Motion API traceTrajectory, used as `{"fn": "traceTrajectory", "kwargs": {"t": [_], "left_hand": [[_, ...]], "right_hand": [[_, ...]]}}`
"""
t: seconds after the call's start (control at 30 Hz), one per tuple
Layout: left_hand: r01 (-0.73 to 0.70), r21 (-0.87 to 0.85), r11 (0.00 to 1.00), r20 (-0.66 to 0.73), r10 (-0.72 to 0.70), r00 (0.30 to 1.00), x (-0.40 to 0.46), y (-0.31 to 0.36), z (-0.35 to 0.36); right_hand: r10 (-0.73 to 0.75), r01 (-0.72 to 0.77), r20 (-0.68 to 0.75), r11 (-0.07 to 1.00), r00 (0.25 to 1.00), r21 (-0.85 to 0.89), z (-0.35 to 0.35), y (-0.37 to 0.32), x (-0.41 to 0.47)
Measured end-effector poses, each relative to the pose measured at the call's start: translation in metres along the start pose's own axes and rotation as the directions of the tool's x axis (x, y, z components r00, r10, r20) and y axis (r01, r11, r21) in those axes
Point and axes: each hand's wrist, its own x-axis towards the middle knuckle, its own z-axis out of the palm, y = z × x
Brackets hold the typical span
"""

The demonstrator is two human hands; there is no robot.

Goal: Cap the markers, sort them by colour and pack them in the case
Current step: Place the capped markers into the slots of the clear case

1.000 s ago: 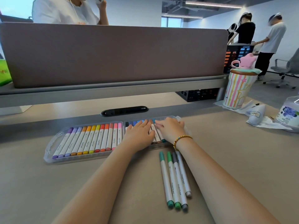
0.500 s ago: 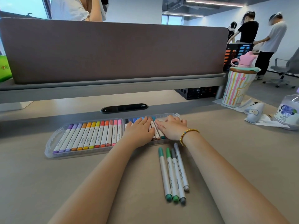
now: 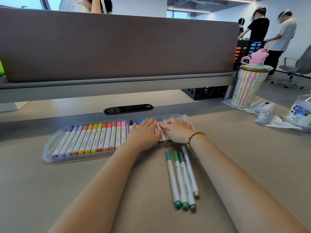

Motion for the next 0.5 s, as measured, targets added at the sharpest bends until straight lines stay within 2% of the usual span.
{"fn": "traceTrajectory", "kwargs": {"t": [0.07,0.2,0.3,0.5], "left_hand": [[-0.002,0.001,1.0,0.005,0.002,1.0,-0.0002,-0.0009,0.0011],[-0.007,0.007,1.0,0.005,0.007,1.0,0.0012,-0.0028,0.0024],[-0.003,0.008,1.0,-0.005,0.003,1.0,0.0006,-0.0017,0.003],[-0.021,0.005,1.0,0.005,0.021,1.0,0.001,-0.0032,0.0035]], "right_hand": [[-0.006,0.006,-0.005,1.0,1.0,0.015,0.0014,0.0026,-0.0012],[0.065,-0.062,-0.114,0.998,0.991,0.031,0.0052,0.0056,-0.0028],[0.011,-0.009,-0.175,1.0,0.985,0.01,0.0087,0.0033,-0.0026],[-0.022,0.025,-0.054,0.998,0.998,0.053,0.0045,0.0015,0.0004]]}}
